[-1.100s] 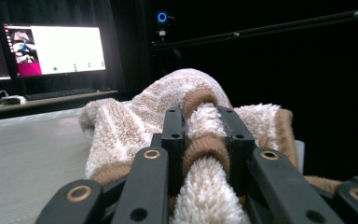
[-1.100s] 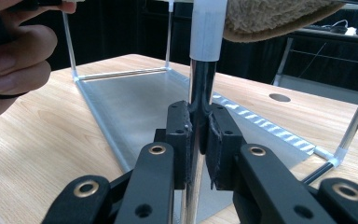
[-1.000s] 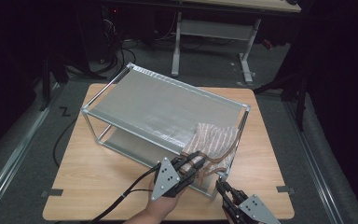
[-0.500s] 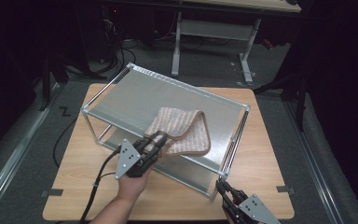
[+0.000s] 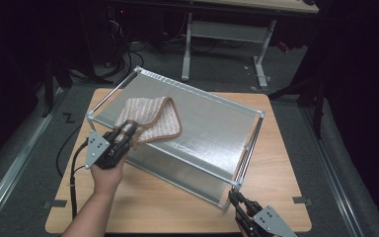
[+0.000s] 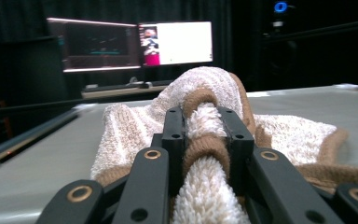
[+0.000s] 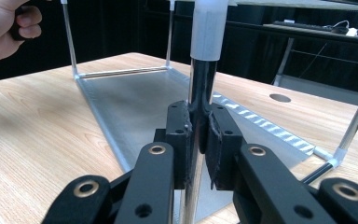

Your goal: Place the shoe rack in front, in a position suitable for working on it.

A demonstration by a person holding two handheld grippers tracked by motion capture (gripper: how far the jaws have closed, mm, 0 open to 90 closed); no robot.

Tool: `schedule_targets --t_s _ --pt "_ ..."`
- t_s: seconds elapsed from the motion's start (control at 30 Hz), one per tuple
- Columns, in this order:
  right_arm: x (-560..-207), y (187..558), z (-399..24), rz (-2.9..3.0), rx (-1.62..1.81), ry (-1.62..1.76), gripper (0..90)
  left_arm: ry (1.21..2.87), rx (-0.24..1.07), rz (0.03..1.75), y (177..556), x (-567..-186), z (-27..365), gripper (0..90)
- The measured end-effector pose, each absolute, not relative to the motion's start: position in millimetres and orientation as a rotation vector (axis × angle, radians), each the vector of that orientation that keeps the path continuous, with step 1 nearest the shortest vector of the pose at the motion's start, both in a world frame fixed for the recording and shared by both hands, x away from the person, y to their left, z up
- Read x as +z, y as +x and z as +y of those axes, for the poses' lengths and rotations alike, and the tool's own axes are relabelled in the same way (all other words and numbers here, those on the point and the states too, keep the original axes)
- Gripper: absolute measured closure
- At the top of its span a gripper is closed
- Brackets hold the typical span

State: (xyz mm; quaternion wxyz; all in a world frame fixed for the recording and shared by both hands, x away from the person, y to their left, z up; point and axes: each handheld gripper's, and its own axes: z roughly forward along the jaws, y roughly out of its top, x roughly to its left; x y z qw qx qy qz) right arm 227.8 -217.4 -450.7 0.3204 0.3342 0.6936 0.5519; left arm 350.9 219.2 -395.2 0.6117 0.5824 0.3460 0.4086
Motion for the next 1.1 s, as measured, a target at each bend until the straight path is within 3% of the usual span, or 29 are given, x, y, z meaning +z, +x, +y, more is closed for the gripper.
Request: schedule_targets --t_s 0.27,0.5,1.1 --pt "-451 228 -218 1.823 1.451 0.877 81.0 1.323 1.019 0.900 363 -392 256 75.0" --pt "-451 228 -218 1.820 1.448 0.882 81.0 1.310 0.997 0.926 363 -392 260 75.0" --pt "-451 229 -221 1.806 1.454 0.904 81.1 1.391 0.864 0.726 331 -393 153 75.1"
